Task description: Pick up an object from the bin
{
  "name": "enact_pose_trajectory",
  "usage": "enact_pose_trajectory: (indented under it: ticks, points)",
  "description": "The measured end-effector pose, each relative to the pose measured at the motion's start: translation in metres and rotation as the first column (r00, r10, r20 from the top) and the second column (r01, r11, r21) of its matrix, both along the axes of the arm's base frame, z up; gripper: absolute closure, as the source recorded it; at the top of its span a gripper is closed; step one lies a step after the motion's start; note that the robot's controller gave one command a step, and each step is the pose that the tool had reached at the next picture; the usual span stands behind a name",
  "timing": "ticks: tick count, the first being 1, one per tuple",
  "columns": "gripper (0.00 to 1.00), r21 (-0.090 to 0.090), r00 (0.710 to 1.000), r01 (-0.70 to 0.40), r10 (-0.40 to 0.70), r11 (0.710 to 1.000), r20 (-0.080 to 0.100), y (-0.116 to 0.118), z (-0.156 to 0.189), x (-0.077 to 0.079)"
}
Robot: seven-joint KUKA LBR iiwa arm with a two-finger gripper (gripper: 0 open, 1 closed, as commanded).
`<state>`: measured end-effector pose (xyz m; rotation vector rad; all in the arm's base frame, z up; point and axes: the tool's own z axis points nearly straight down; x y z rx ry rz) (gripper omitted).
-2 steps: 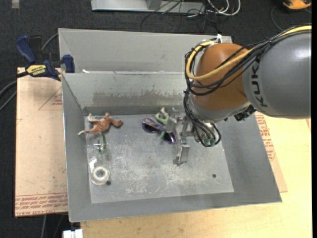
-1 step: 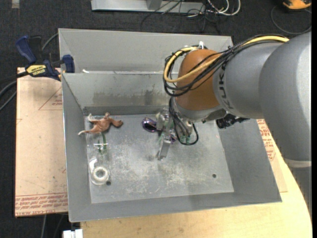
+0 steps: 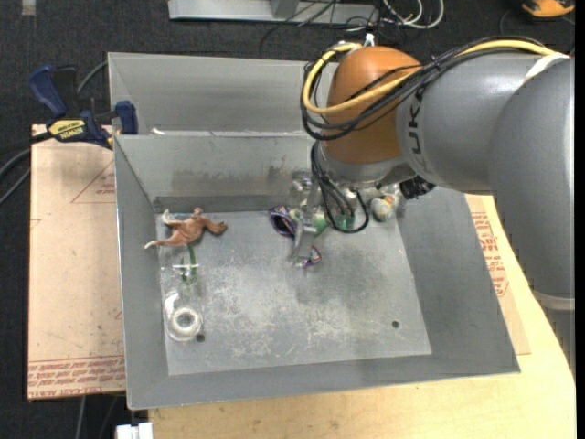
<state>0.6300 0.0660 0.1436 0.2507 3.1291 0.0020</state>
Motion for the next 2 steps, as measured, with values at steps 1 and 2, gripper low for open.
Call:
enact_pose_trajectory:
  ticks: [1, 2]
  points:
    - [0.00, 0.001, 0.974, -0.225, 0.225, 0.974, -0.001, -0.053, -0.031, -0.007]
    - [0.00, 0.005, 1.000, 0.017, -0.017, 1.000, 0.013, -0.082, -0.069, 0.023]
